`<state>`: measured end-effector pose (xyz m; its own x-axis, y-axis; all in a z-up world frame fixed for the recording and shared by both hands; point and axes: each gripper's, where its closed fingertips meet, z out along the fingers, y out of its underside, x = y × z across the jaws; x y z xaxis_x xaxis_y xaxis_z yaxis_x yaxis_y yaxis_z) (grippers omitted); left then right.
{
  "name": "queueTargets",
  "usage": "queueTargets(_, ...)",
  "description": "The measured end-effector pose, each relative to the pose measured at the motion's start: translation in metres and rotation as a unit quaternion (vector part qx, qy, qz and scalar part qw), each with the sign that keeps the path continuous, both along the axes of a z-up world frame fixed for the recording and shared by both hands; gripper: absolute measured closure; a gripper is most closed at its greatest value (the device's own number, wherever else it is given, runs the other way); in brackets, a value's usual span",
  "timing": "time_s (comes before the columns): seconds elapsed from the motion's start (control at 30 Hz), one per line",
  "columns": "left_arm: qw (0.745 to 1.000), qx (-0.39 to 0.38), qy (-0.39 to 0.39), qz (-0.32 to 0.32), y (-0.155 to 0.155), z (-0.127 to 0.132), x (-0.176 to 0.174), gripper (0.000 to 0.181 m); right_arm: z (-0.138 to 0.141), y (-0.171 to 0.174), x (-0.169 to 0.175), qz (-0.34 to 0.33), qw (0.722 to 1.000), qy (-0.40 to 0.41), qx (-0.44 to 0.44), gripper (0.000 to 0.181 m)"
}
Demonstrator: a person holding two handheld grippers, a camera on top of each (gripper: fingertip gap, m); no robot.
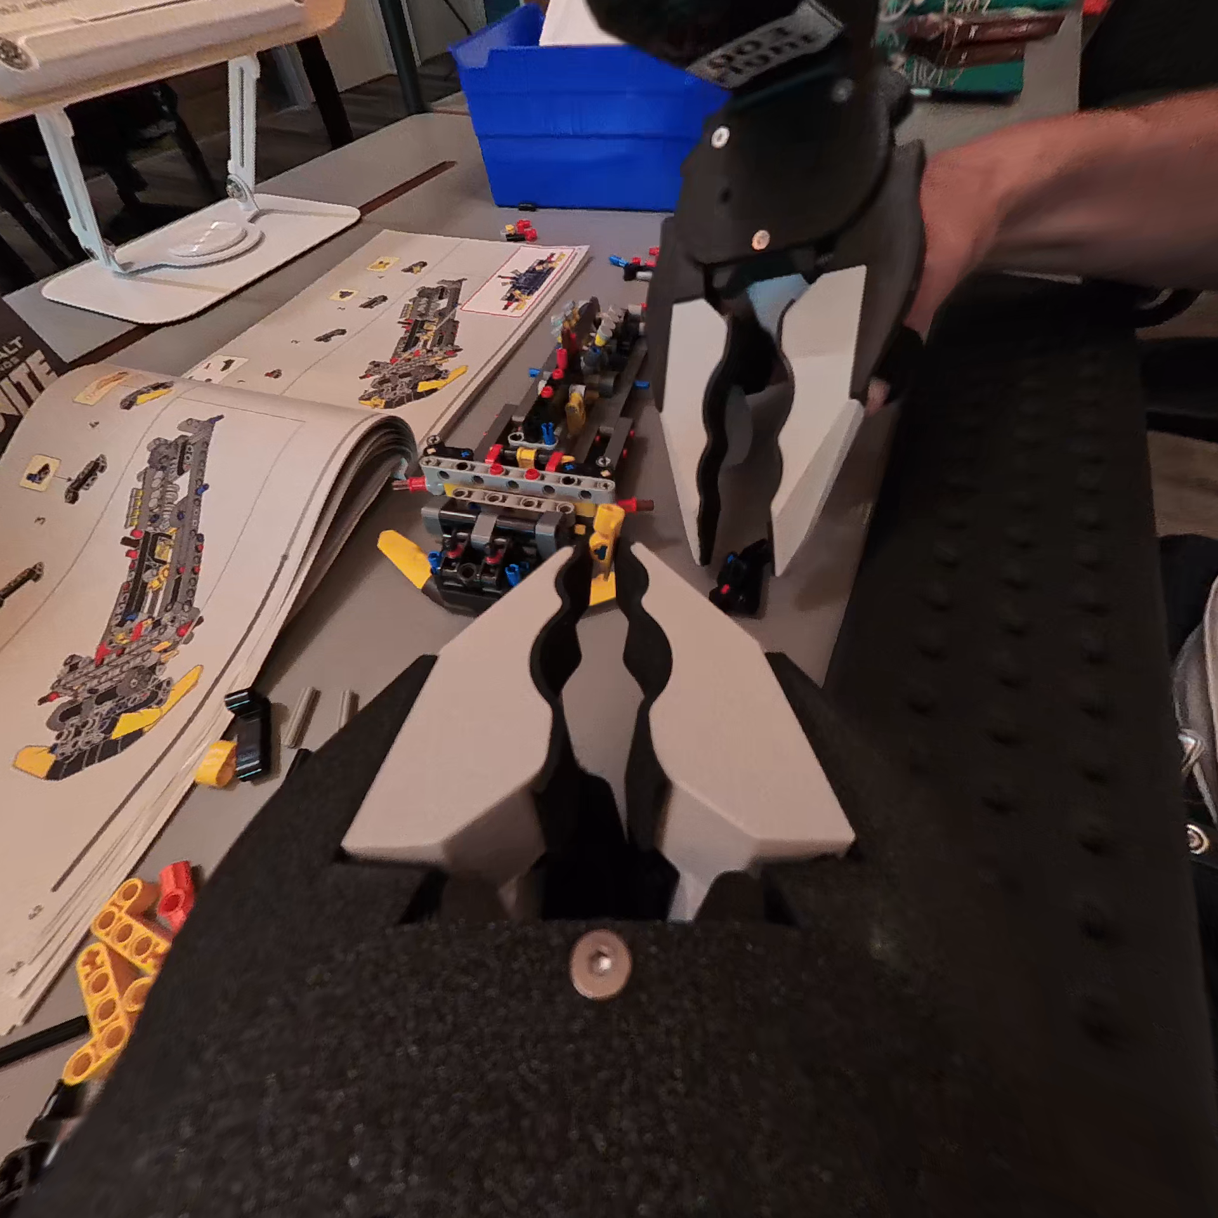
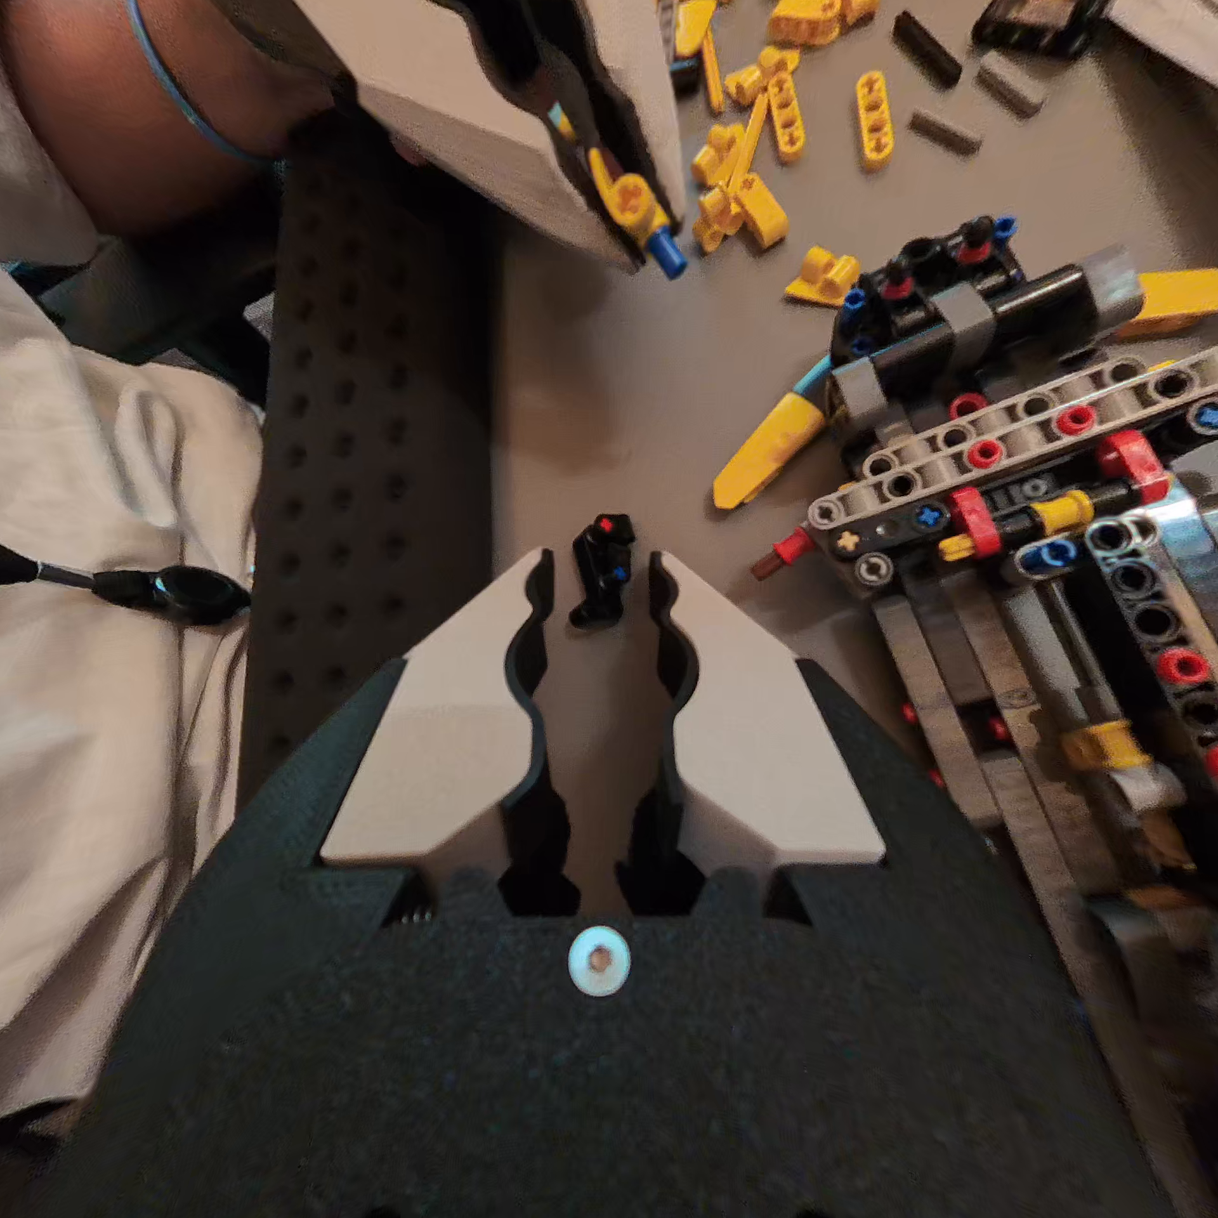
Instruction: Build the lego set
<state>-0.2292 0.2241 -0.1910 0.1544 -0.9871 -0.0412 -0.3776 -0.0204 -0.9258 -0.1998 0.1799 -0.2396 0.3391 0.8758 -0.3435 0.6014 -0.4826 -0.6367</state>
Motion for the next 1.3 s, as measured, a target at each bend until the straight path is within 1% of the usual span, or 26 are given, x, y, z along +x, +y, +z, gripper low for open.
queueTargets(0.1, 1.0, 0.019, 0.012, -0.008, -0.004, -0.003, 0.001, 0.176, -0.006, -0.004, -0.001, 0.023, 1.0, -0.018, -0.008, 0.156)
queueTargets(0.2, 0.999, 0.031, 0.019, -0.014, -0.007, -0.005, 0.002, 0.176, -0.004, -0.004, -0.007, 0.028, 0.999, -0.017, -0.001, 0.161)
queueTargets(0.27, 0.999, 0.032, 0.018, -0.017, -0.008, -0.005, 0.002, 0.176, -0.005, -0.002, -0.007, 0.03, 0.999, -0.022, 0.006, 0.169)
queueTargets(0.4, 0.999, 0.028, 0.01, -0.018, -0.008, -0.002, 0.001, 0.176, -0.005, -0.009, -0.009, 0.059, 0.997, -0.031, 0.029, 0.173)
queueTargets(0.67, 0.999, 0.03, 0.011, -0.018, -0.008, -0.003, 0.001, 0.176, -0.005, -0.014, -0.011, 0.094, 0.989, -0.065, 0.098, 0.173)
queueTargets(0.8, 0.999, 0.027, 0.009, -0.015, -0.007, -0.003, 0.001, 0.176, -0.005, -0.016, -0.012, 0.102, 0.986, -0.08, 0.109, 0.163)
queueTargets(1.0, 0.999, 0.03, 0.012, -0.014, -0.006, -0.003, 0.001, 0.176, -0.003, -0.018, -0.011, 0.132, 0.972, -0.117, 0.155, 0.161)
queueTargets(1.1, 0.999, 0.03, 0.011, -0.014, -0.007, -0.003, 0.001, 0.176, -0.001, -0.019, -0.01, 0.137, 0.971, -0.123, 0.151, 0.161)
queueTargets(1.3, 0.999, 0.033, 0.014, -0.015, -0.007, -0.004, 0.002, 0.176, 0.002, -0.025, -0.01, 0.201, 0.96, -0.126, 0.152, 0.158)
